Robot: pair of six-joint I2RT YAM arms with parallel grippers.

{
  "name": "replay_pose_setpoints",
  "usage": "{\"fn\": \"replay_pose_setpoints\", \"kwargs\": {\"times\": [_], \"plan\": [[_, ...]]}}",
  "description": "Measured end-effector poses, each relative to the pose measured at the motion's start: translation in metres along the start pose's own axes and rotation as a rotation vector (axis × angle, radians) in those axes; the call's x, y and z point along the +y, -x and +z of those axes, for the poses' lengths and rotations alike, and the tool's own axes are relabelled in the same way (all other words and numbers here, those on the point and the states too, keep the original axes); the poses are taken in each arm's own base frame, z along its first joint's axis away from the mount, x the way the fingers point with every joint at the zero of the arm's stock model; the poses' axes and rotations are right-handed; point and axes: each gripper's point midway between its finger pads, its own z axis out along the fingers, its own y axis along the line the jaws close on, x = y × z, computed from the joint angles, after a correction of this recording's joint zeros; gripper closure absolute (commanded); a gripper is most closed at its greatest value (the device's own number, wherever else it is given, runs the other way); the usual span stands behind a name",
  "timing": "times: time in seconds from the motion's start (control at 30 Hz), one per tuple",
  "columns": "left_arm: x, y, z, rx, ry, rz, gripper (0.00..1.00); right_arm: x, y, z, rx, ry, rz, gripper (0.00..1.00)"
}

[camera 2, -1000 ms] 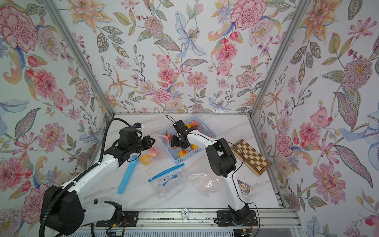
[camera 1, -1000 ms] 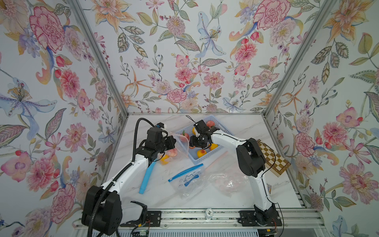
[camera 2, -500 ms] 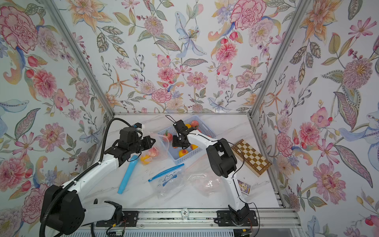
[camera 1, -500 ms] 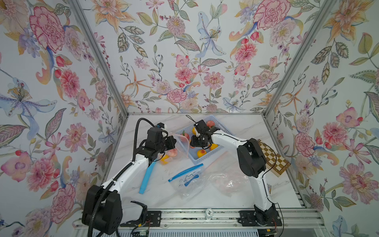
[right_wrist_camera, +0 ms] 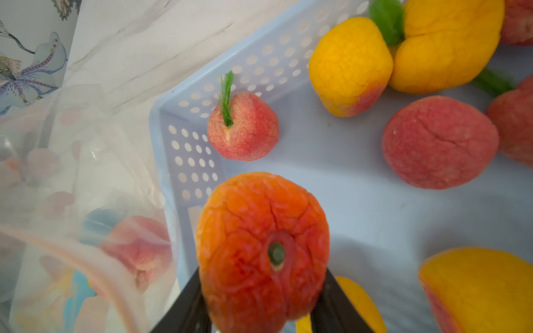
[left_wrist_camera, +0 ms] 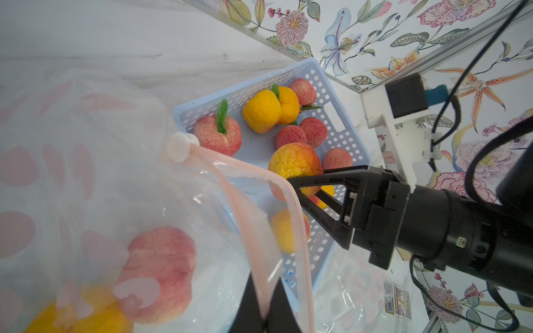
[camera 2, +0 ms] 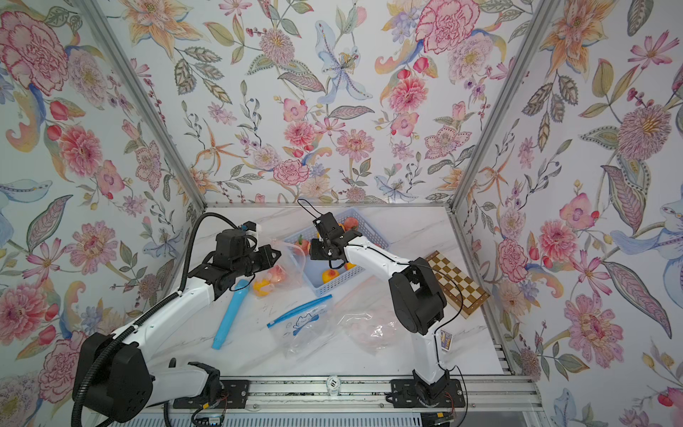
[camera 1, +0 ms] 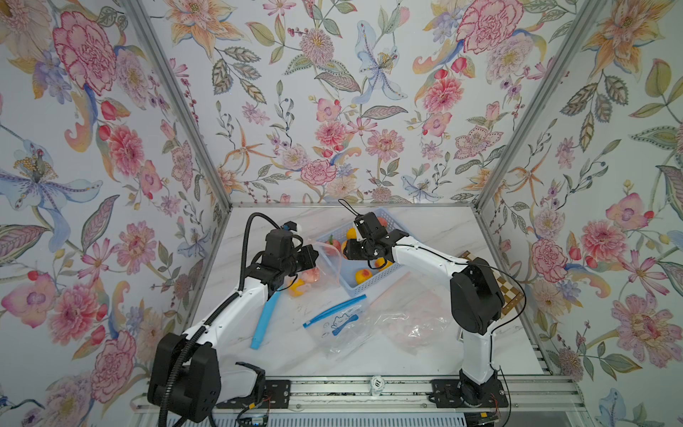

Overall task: Place the peach in a zip-top bag and seal the zipper
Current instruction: Pick up the peach from the basket, then place the peach in the zipper food storage bag.

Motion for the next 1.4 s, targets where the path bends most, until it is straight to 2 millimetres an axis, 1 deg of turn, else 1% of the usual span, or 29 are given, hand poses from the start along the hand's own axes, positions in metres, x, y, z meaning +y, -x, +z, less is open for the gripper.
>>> {"fn": "replay_pose_setpoints", "kwargs": {"times": [0.37, 0.57, 0.7, 0.87, 0.93, 1.13, 1.27, 1.4], "plan": [[0.0, -0.001, 0.001, 0.004, -0.001, -0.002, 1.0, 0.037, 0.008, -0.047, -0.127, 0.107, -0.061, 0.56], [0.002, -0.002, 0.003, 0.01, 0.002, -0.007, 1.0, 0.059, 0.007, -0.062, -0.168, 0.169, -0.105, 0.56], [0.001, -0.002, 0.003, 0.011, 0.0, -0.007, 1.0, 0.075, 0.002, -0.063, -0.173, 0.201, -0.143, 0.55], [0.0, -0.003, 0.003, 0.015, -0.006, -0.007, 1.0, 0.086, -0.004, -0.063, -0.169, 0.222, -0.166, 0.54], [-0.001, -0.004, 0.003, 0.02, -0.013, -0.007, 1.0, 0.087, -0.006, -0.06, -0.164, 0.223, -0.169, 0.54], [-0.003, -0.005, 0.002, 0.026, -0.024, -0.008, 1.0, 0.088, -0.01, -0.044, -0.141, 0.213, -0.172, 0.52], [-0.009, -0.006, -0.002, 0.034, -0.052, -0.008, 1.0, 0.086, -0.015, -0.035, -0.122, 0.198, -0.173, 0.51], [-0.017, -0.006, -0.008, 0.035, -0.085, -0.005, 1.0, 0.085, -0.017, -0.031, -0.112, 0.191, -0.173, 0.48]]}}
